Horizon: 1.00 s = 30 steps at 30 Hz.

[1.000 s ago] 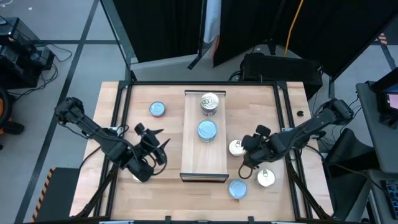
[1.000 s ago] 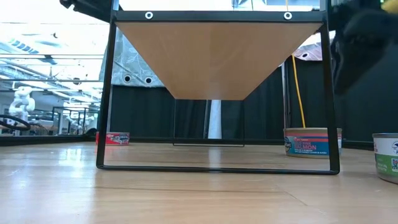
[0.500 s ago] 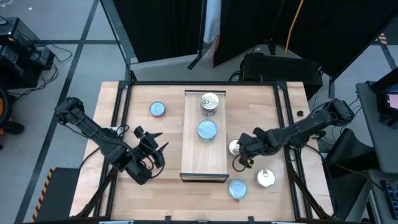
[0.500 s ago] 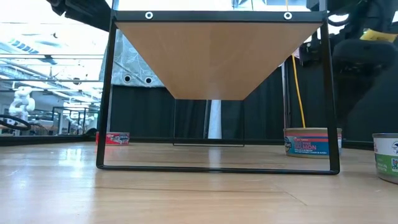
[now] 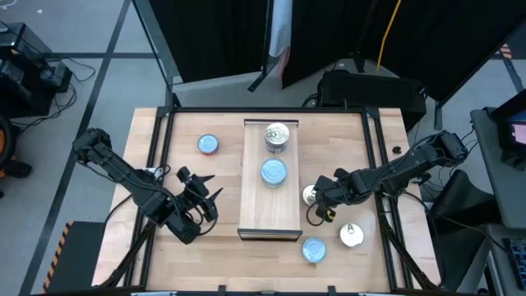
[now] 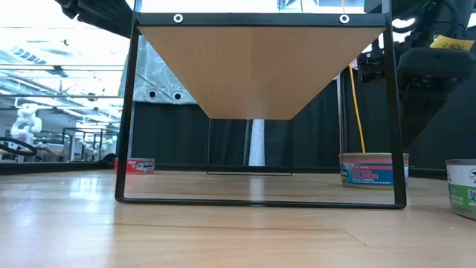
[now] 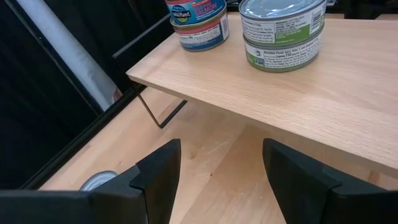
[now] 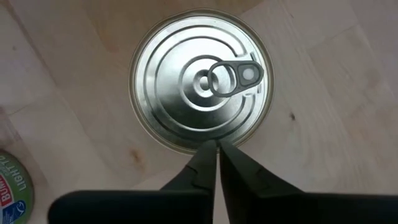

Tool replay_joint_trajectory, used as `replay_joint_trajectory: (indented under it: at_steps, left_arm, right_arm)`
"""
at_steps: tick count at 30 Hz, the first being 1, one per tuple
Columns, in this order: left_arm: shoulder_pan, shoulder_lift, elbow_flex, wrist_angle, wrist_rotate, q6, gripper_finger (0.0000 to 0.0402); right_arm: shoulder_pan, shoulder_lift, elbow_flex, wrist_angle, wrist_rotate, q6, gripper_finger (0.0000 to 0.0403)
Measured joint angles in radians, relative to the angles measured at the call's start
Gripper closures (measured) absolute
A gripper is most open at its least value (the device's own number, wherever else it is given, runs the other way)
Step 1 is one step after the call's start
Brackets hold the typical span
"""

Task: Stack canned seafood by type on shelf
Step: Stack the blue pink tuna can on top of the stacked blue pink tuna can on the shelf

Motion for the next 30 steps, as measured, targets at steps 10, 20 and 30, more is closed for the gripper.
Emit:
replay_joint_trajectory:
  at_steps: [10, 20, 30]
  left_arm:
    - [0.0, 0.0, 0.0, 0.0, 0.002, 0.0, 0.0173]
    - [0.0, 0.0, 0.0, -0.001, 0.002, 0.001, 0.0173]
    - [0.0, 0.0, 0.0, -0.005, 0.002, 0.001, 0.0173]
  right_arm:
    - [0.0, 0.0, 0.0, 0.002, 0.0, 0.0, 0.0397]
    - [0.003, 0.0, 0.0, 0.015, -0.03, 0.043, 0.0397]
    - [0.002, 0.06, 0.006, 0.015, -0.02, 0.053, 0.0397]
